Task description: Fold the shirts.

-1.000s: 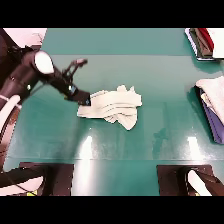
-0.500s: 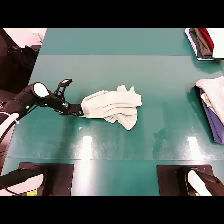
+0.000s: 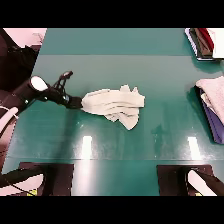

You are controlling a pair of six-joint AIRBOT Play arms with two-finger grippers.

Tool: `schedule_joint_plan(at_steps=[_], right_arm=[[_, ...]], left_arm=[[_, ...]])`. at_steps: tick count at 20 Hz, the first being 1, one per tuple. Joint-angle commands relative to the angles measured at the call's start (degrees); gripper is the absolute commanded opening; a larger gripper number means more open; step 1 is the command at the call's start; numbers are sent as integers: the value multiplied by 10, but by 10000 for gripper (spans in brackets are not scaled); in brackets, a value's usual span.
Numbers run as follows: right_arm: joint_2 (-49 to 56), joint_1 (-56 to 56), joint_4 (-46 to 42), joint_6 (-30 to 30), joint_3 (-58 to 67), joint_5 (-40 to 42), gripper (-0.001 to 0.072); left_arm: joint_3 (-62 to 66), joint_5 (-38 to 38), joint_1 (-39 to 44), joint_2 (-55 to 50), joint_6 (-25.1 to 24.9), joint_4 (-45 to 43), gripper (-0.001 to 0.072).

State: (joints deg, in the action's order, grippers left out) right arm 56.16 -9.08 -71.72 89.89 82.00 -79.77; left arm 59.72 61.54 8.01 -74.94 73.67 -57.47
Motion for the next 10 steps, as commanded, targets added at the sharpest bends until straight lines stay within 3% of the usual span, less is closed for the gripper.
schedule_joint_plan(at_steps=[1, 2, 3, 7, 10], right_arm=[[49, 0, 138, -25, -67, -13, 206], [64, 1, 171, -35, -104, -12, 450], [84, 3, 212, -46, -147, -12, 537], [168, 83, 314, -99, -287, 75, 532], [230, 191, 333, -106, -319, 183, 531]], left_arm=[[118, 71, -1, 12, -6, 0, 31], [155, 75, -1, 20, -7, 0, 31], [188, 75, -1, 29, -7, 0, 31], [281, 71, -1, 44, -6, 5, 31], [286, 77, -1, 43, -6, 4, 32]])
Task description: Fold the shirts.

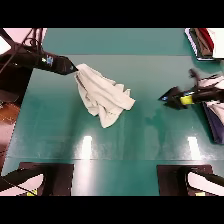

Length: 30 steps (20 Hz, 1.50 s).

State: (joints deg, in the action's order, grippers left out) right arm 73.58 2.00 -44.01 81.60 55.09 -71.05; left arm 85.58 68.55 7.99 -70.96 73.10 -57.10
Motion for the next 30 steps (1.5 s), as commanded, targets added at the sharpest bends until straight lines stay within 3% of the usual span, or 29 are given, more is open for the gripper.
schedule_joint_plan(at_steps=[1, 4, 9, 12, 14, 18, 22, 26, 30], right_arm=[[77, 114, 69, -23, -47, 127, 531], [144, 192, 113, -40, -2, 164, 522], [238, 270, 114, -35, 108, 205, 501], [259, 281, 113, -35, 147, 207, 282], [254, 279, 110, -51, 163, 210, 14], [185, 245, 94, -74, 212, 196, 12], [51, 192, -16, -73, 305, 134, 12], [-66, 144, -42, -70, 399, 81, 11], [-154, 119, -43, -70, 448, 55, 12]], left_arm=[[27, 9, 0, 4, 0, 1, 31], [27, 10, 0, 4, 0, 1, 32], [27, 24, 0, 4, 0, 1, 31], [27, 39, 0, 4, 0, 1, 32], [27, 46, 0, 4, 0, 1, 31], [60, 51, 0, 11, 6, -30, 30], [204, 69, 0, 42, 6, -46, 31], [322, 85, 0, 90, 6, -8, 31], [330, 85, 0, 158, 4, 41, 31]])
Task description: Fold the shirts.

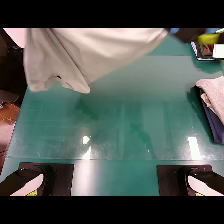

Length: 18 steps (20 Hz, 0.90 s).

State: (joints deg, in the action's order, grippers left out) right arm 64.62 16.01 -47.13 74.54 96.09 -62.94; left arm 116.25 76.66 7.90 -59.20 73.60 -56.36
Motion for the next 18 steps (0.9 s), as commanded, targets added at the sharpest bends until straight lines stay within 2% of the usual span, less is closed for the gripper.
schedule_joint_plan(at_steps=[1, 5, 8, 14, 18], right_arm=[[-84, -28, -12, 6, 38, -32, 12], [-125, -40, -87, 102, 38, -118, 11], [-112, -40, -103, 138, 8, -191, 12], [-30, -16, -99, 136, -170, -166, 12], [48, -8, -99, 119, -254, -98, 12]], left_arm=[[23, 5, 0, 51, -1, 39, 31], [5, 19, 0, 53, -1, 23, 31], [-87, 29, 0, 24, -1, 12, 31], [-317, 42, 0, -118, -6, 26, 32], [-373, -24, 0, -254, -16, 26, 33]])
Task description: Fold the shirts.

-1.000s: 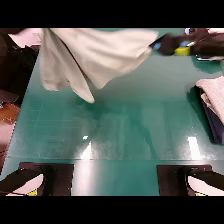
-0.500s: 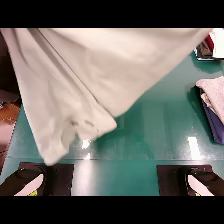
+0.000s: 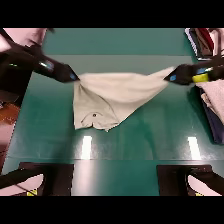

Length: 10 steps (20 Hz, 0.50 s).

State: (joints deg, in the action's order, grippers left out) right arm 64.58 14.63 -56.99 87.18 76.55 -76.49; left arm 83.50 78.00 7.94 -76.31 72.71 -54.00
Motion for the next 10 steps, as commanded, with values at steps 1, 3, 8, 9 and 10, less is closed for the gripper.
schedule_joint_plan(at_steps=[1, 3, 8, 9, 10], right_arm=[[65, 6, 0, -8, -65, 37, 12], [87, 6, 0, -18, -66, 38, 12], [68, -35, -1, -22, -66, 54, 12], [55, -52, -1, -22, -66, 54, 12], [42, -70, -1, -22, -66, 55, 12]], left_arm=[[-43, -48, 0, -105, -7, 2, 112], [-42, -80, 0, -120, -7, -1, 683], [8, 0, -44, -116, -5, -33, 614], [5, 22, -59, -111, 2, -33, 614], [-6, 37, -71, -108, 8, -33, 614]])
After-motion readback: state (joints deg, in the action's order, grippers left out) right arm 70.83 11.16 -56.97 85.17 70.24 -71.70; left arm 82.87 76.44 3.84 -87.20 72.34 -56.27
